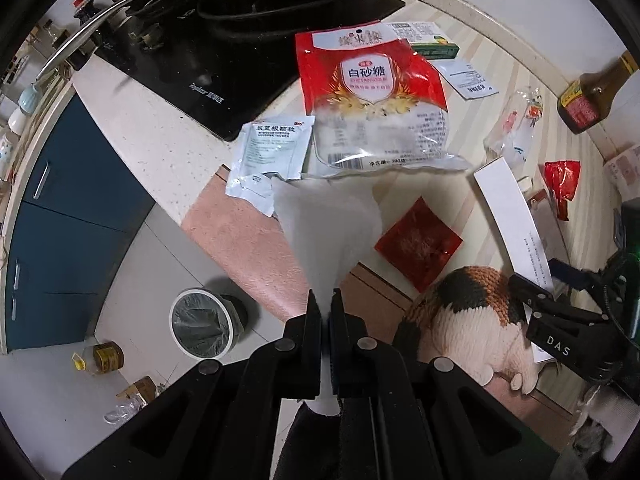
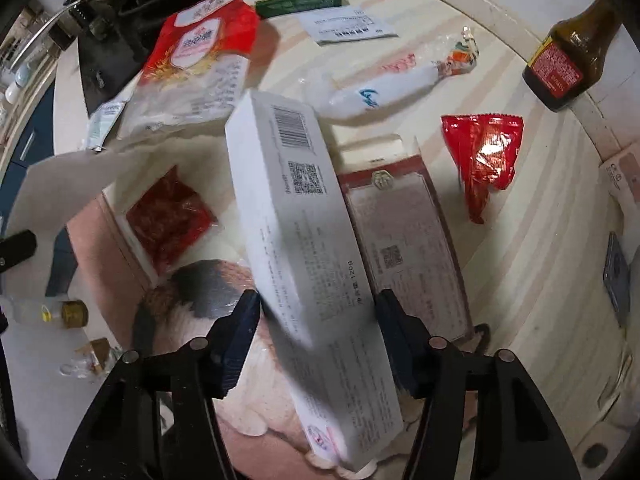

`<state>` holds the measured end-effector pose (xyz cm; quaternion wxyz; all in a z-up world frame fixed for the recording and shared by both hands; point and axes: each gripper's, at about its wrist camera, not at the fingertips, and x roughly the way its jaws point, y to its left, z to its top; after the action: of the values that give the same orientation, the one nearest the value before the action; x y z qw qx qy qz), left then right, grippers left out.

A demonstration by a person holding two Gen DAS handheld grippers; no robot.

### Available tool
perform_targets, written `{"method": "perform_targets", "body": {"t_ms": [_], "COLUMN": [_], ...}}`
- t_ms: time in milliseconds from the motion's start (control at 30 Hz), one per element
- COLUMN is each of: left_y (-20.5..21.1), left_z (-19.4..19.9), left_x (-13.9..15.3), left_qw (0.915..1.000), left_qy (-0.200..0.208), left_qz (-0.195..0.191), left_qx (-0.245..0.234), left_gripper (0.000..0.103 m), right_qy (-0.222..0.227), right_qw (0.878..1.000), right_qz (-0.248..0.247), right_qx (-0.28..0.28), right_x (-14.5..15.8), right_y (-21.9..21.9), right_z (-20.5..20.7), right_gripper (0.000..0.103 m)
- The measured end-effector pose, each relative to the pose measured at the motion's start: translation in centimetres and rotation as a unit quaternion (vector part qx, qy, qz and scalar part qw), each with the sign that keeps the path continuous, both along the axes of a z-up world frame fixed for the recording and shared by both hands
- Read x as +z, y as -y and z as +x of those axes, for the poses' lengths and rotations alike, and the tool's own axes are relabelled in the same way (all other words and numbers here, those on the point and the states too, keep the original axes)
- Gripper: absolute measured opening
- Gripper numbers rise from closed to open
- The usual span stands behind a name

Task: Collect trash
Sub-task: 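Carry the tissue and toothpaste box over the grey floor bin with both tools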

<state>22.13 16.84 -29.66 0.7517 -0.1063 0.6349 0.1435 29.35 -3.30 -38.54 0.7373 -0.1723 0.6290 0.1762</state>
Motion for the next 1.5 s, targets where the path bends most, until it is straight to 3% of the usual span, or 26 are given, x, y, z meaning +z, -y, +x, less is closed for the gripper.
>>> {"method": "perform_targets", "body": {"t_ms": [133, 233, 300, 333, 467, 633, 933, 1067, 1233, 1367, 1500], "left_y": [0.5, 0.9, 1.1, 1.2, 1.6, 2.4, 1.0, -2.0, -7.2, -12.3, -18.8], "left_z": [0.2, 0.4, 0.5, 0.6, 0.7, 1.4, 3.0, 2.0, -2.1, -7.9, -16.1], "left_x": [-0.3, -0.3, -0.1, 0.0, 1.8, 5.4, 13.6, 16.6, 17.8, 16.6, 12.9], "left_qw": [1.0000, 1.0000, 1.0000, 1.0000, 0.9998, 0.9981, 0.9879, 0.9817, 0.9760, 0.9732, 0.9666], "left_qy": [-0.003, -0.001, 0.001, 0.002, 0.019, 0.059, 0.154, 0.190, 0.210, 0.201, 0.172], "left_qz": [-0.001, -0.003, -0.003, -0.003, 0.000, -0.001, -0.013, -0.011, 0.002, 0.022, 0.036], "left_qx": [-0.003, -0.004, -0.005, -0.006, -0.010, -0.018, -0.018, 0.010, 0.058, 0.109, 0.187], "left_gripper": [0.001, 0.001, 0.001, 0.001, 0.001, 0.001, 0.001, 0.001, 0.001, 0.001, 0.001], "right_qy": [0.008, 0.008, 0.016, 0.021, -0.007, -0.037, 0.038, 0.062, 0.058, 0.032, 0.007], "right_qw": [0.999, 0.998, 0.998, 0.998, 0.997, 0.977, 0.967, 0.963, 0.963, 0.965, 0.967], "right_qz": [-0.022, -0.046, -0.043, -0.027, 0.077, 0.189, 0.229, 0.247, 0.260, 0.259, 0.236], "right_qx": [0.023, 0.053, 0.053, 0.049, -0.017, -0.089, -0.107, -0.089, -0.036, 0.023, 0.092], "right_x": [0.1, -0.4, 0.2, 0.8, 4.0, 7.6, 15.5, 17.9, 19.3, 18.7, 16.4], "right_y": [-0.6, -1.6, -1.6, -1.3, 1.3, 5.5, 7.0, 4.4, -1.8, -8.9, -17.4], "right_z": [-0.7, -0.8, -1.2, -1.3, -0.8, 0.1, 2.2, 2.9, 1.5, -1.4, -5.9], "right_gripper": [0.066, 0.073, 0.063, 0.051, 0.050, 0.050, 0.050, 0.050, 0.050, 0.050, 0.050]}}
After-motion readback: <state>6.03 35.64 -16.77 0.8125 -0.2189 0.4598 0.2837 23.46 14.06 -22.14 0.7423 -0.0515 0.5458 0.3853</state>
